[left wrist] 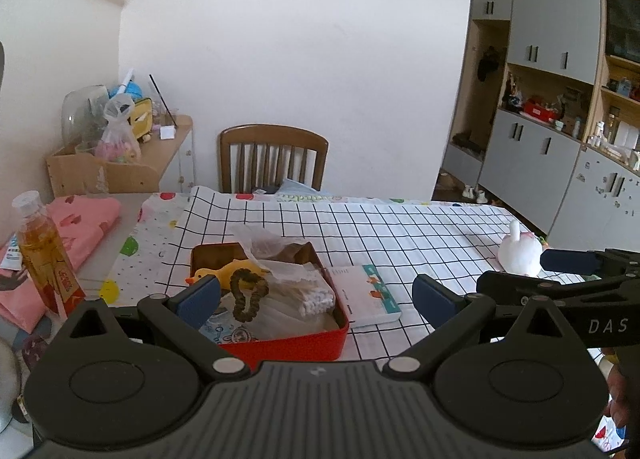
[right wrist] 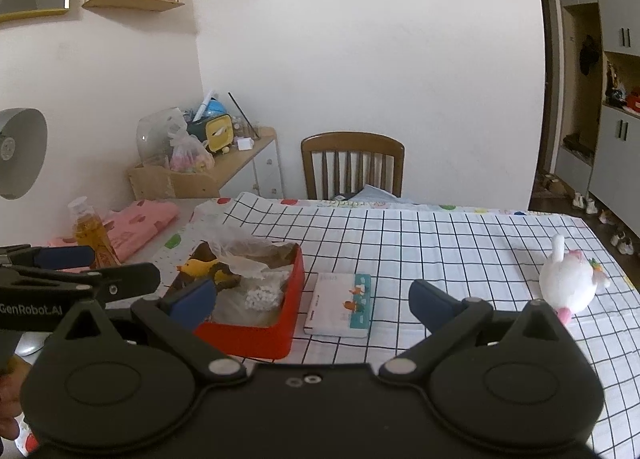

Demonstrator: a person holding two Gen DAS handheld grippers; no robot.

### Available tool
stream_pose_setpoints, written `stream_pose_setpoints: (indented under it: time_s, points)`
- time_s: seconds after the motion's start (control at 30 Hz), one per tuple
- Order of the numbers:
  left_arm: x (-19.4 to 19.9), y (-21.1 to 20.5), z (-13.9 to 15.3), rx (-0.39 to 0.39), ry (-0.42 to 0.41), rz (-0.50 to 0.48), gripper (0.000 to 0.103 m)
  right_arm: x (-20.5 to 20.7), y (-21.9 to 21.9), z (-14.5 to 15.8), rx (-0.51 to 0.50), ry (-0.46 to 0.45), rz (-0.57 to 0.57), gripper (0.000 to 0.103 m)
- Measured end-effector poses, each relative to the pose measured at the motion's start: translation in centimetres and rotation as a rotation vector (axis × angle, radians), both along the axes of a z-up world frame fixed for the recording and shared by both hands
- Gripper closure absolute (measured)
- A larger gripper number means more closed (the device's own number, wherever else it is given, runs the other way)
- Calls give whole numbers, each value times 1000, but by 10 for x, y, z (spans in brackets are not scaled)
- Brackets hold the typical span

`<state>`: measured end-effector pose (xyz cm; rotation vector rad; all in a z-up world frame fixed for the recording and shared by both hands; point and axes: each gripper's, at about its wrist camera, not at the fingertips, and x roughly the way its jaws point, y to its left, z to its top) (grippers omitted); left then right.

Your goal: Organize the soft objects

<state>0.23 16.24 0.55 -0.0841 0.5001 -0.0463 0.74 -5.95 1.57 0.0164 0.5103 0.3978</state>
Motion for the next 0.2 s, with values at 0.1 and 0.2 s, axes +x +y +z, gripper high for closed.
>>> stream_pose_setpoints:
  time_s: [0.1,0.2]
  points:
    - [2,3,-2,-2,1,-10,1,1,4,-2,-4,6,-14,0]
    - [4,7,-3,-3,1,-17,1,2,8,-3,-10,11,-27,0]
